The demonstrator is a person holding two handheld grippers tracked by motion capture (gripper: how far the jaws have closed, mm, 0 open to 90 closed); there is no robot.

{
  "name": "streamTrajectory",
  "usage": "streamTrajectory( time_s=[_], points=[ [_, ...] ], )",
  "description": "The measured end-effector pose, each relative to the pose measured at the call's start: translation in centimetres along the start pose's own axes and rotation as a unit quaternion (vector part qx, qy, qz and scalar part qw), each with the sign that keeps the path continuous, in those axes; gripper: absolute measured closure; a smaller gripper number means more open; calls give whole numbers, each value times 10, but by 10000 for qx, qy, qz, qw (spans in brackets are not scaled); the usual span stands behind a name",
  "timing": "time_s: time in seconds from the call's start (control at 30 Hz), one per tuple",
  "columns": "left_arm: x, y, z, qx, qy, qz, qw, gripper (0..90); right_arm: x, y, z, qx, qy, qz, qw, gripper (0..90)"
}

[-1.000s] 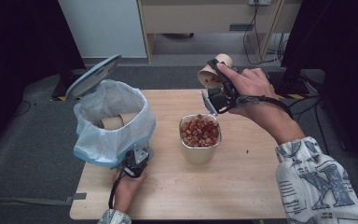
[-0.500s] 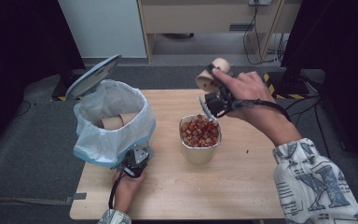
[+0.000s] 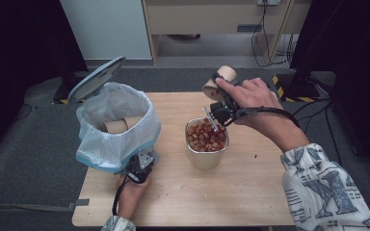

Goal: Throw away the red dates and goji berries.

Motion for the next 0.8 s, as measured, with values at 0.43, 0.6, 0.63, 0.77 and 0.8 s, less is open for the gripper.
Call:
streamTrajectory(
  time_s=[0.43, 0.6, 0.63, 0.77, 0.8],
  points=[
    [0, 0, 0, 2, -1, 10, 10000, 891, -7, 16, -3, 187, 69, -146, 9997, 353],
    [0, 0, 0, 5, -3, 9, 10000, 891, -8, 16, -2, 289, 128, -123, 9994, 352],
    [0, 0, 0, 4, -2, 8, 10000, 890, -8, 20, -5, 431, 102, -192, 9988, 352],
    [0, 0, 0, -4, -2, 4, 10000, 890, -7, 13, -5, -2, 47, -36, 10000, 352],
    [0, 0, 0, -8, -2, 0, 10000, 890, -7, 13, -4, -60, 42, -44, 10000, 352]
  ],
)
Point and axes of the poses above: each handheld gripper's, and its own axes: x roughly backward along the jaws, z roughly out of its underside, y roughly to its left, the point moved 9 cm from there along -x, roughly forward along the jaws, and after that the axes turned 8 degrees about -y, right-handed, at the moved point
